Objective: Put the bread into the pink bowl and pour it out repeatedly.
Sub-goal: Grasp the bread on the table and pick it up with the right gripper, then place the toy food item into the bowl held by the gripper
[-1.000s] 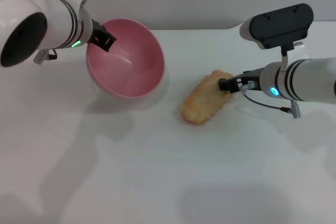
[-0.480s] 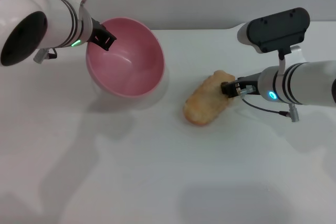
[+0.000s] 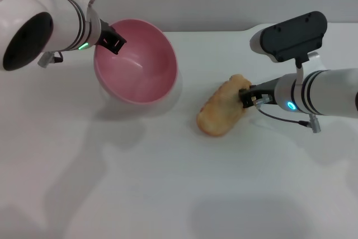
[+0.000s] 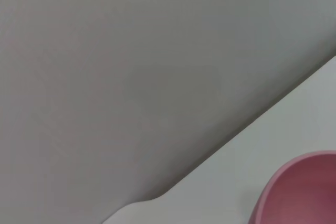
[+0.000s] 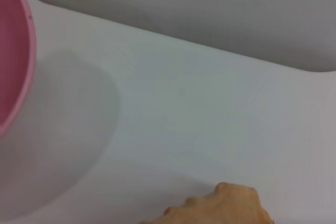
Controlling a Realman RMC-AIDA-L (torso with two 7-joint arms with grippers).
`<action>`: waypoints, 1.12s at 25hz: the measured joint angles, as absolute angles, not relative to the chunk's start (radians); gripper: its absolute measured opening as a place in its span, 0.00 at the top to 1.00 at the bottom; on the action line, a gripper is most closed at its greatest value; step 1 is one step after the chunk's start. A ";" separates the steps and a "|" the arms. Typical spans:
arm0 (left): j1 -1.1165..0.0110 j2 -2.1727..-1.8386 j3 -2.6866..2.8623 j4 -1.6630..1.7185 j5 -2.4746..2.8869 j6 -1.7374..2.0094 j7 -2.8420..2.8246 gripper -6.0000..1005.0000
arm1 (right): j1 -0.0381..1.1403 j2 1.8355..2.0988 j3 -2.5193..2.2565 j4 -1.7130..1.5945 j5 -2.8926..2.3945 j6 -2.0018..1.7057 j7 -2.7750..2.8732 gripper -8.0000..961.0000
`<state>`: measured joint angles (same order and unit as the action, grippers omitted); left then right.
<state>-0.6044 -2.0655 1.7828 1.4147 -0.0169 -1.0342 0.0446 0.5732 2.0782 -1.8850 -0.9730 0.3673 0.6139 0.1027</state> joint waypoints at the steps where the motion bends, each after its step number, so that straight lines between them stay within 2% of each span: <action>1: -0.604 -2.066 1.783 1.415 -0.017 -1.035 0.045 0.95 | 0.561 2.077 -1.885 -0.994 0.364 0.614 0.103 0.77; 13: -0.597 -2.068 1.801 1.411 -0.032 -1.030 0.034 0.95 | 0.451 2.077 -1.845 -1.392 0.220 0.768 0.102 0.87; 23: -0.602 -2.069 1.833 1.389 -0.072 -1.015 0.032 0.95 | 0.441 2.077 -1.854 -1.683 0.170 0.895 0.102 0.91; 28: -0.606 -2.069 1.834 1.387 -0.097 -0.997 0.030 0.95 | 0.444 2.078 -1.868 -1.714 0.168 0.910 0.102 0.92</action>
<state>-0.6057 -2.0693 1.8343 1.3871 -0.0973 -0.9965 0.0298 0.4439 2.0783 -1.8680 -1.7145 0.1681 0.9103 0.1022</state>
